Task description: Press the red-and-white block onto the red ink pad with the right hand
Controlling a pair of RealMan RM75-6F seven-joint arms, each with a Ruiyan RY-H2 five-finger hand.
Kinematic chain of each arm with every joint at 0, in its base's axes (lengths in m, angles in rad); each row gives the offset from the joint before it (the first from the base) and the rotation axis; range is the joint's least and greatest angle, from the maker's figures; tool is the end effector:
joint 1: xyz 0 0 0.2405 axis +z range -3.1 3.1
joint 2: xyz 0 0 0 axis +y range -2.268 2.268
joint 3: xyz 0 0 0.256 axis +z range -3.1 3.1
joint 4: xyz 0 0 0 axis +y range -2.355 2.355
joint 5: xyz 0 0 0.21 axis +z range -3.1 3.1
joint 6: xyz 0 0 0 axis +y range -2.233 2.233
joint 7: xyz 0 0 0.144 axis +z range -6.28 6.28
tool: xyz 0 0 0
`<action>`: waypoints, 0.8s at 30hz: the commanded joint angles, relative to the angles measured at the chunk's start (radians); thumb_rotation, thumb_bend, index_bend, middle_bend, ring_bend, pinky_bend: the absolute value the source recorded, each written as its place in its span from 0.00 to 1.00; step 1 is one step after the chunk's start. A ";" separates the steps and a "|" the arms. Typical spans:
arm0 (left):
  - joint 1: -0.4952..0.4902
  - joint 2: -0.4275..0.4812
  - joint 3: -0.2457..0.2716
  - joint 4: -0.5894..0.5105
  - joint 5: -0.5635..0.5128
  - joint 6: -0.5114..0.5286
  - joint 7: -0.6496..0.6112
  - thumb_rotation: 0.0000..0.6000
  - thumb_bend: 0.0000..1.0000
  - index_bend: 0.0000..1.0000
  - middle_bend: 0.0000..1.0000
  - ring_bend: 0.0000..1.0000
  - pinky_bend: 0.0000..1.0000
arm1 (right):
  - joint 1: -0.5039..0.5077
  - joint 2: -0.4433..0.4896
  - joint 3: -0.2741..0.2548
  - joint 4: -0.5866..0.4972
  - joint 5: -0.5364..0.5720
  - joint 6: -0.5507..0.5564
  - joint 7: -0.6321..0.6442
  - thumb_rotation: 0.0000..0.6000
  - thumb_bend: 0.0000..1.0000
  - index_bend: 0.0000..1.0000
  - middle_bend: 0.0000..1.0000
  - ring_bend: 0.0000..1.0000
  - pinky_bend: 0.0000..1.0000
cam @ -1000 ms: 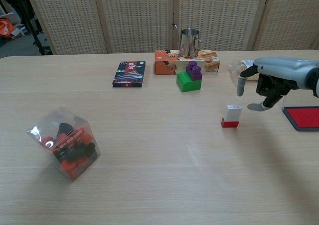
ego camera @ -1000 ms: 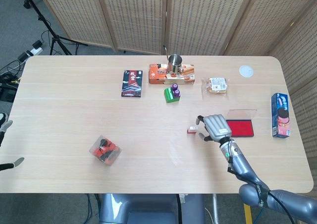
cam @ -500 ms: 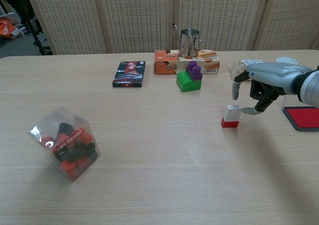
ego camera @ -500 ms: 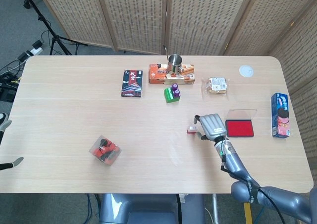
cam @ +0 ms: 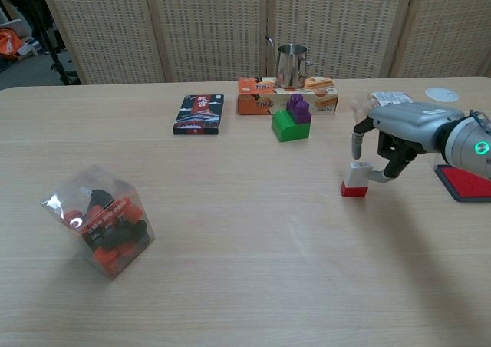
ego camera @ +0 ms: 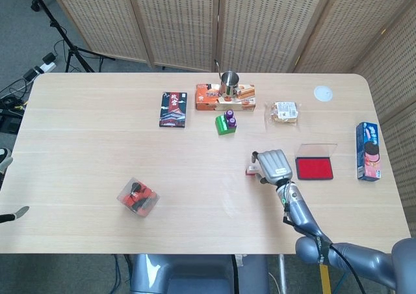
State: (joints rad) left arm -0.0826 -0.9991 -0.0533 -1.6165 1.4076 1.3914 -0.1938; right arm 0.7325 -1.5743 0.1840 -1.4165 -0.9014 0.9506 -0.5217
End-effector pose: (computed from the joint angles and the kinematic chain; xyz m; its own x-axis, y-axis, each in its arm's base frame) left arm -0.3356 0.1805 0.1933 0.3056 0.0654 0.9499 0.9448 0.1030 -0.3111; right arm -0.1821 -0.3539 -0.0183 0.5152 -0.2994 0.8031 -0.8559 -0.2277 0.4642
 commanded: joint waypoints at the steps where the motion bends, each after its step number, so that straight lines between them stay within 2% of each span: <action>1: -0.002 0.001 0.000 0.001 -0.002 -0.004 -0.002 1.00 0.00 0.00 0.00 0.00 0.00 | 0.004 -0.008 -0.002 0.011 0.010 -0.001 -0.007 1.00 0.36 0.41 0.96 1.00 1.00; 24: -0.005 0.004 -0.002 0.003 -0.008 -0.013 -0.009 1.00 0.00 0.00 0.00 0.00 0.00 | 0.028 -0.046 -0.005 0.052 0.051 -0.011 -0.020 1.00 0.39 0.47 0.96 1.00 1.00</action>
State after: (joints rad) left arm -0.0876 -0.9952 -0.0548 -1.6138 1.3992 1.3787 -0.2027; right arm 0.7599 -1.6196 0.1787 -1.3645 -0.8506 0.9396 -0.5416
